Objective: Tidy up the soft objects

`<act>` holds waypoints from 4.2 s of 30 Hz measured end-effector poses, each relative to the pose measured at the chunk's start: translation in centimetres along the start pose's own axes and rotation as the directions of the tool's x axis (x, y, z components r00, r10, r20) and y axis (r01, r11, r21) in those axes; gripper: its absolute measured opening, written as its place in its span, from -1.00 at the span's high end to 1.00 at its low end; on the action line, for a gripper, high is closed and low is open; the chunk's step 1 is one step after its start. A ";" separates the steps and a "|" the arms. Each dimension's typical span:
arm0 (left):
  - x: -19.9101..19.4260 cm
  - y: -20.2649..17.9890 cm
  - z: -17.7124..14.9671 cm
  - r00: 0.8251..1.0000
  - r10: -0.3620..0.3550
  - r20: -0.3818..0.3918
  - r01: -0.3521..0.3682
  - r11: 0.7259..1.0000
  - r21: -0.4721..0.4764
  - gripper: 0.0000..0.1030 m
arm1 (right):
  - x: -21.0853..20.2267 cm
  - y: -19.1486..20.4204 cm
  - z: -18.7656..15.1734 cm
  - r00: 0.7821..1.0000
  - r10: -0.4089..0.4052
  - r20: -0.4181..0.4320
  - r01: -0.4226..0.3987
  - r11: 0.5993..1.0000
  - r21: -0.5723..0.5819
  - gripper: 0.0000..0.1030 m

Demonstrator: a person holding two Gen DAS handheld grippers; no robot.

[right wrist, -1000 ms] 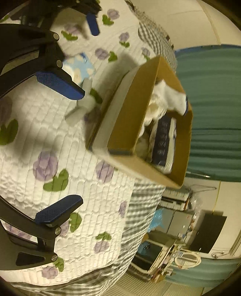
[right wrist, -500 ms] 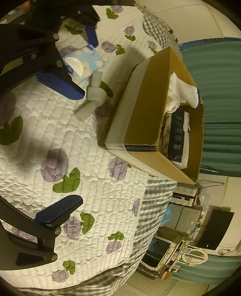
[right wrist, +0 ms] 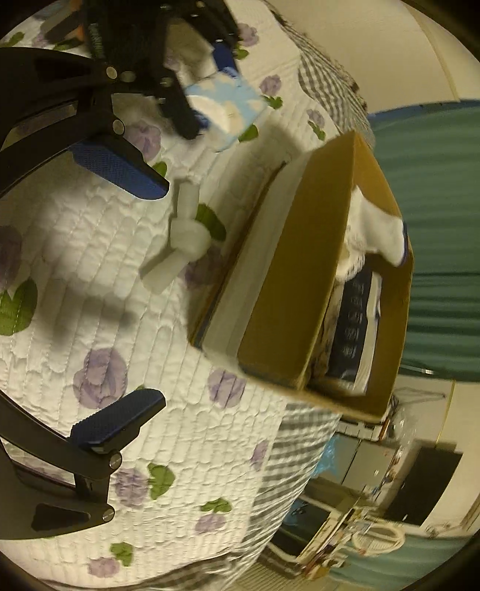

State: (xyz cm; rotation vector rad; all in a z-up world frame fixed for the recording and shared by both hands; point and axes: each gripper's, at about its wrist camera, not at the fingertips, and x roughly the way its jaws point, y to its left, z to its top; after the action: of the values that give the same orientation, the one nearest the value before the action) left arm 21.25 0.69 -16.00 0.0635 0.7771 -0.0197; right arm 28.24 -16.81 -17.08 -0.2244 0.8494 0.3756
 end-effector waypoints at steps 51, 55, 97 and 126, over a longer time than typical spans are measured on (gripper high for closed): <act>-13.8 -1.8 6.7 0.967 -0.051 0.250 0.015 0.989 0.145 -0.42 | -16.3 2.8 4.9 0.963 -0.016 0.270 0.034 0.997 -0.062 0.69; -12.4 -2.4 10.0 0.961 -0.050 0.272 0.005 0.987 0.162 -0.42 | -17.1 1.9 8.1 0.954 -0.023 0.300 0.045 0.997 -0.067 0.69; -25.9 0.2 17.6 0.819 0.017 0.573 -0.089 0.991 0.098 -1.00 | -31.4 -1.2 13.5 0.785 -0.294 0.546 0.200 0.953 0.226 -0.85; -17.7 1.2 0.1 0.878 0.015 0.478 -0.007 1.000 -0.019 -1.00 | -23.6 4.6 -6.3 0.821 -0.308 0.481 0.159 0.932 0.325 -1.00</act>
State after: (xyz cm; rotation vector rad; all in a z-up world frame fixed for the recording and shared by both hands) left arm 8.81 1.79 -3.45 0.0439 0.2784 -0.0173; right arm 7.85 -20.24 -3.34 0.0363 0.3120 0.0692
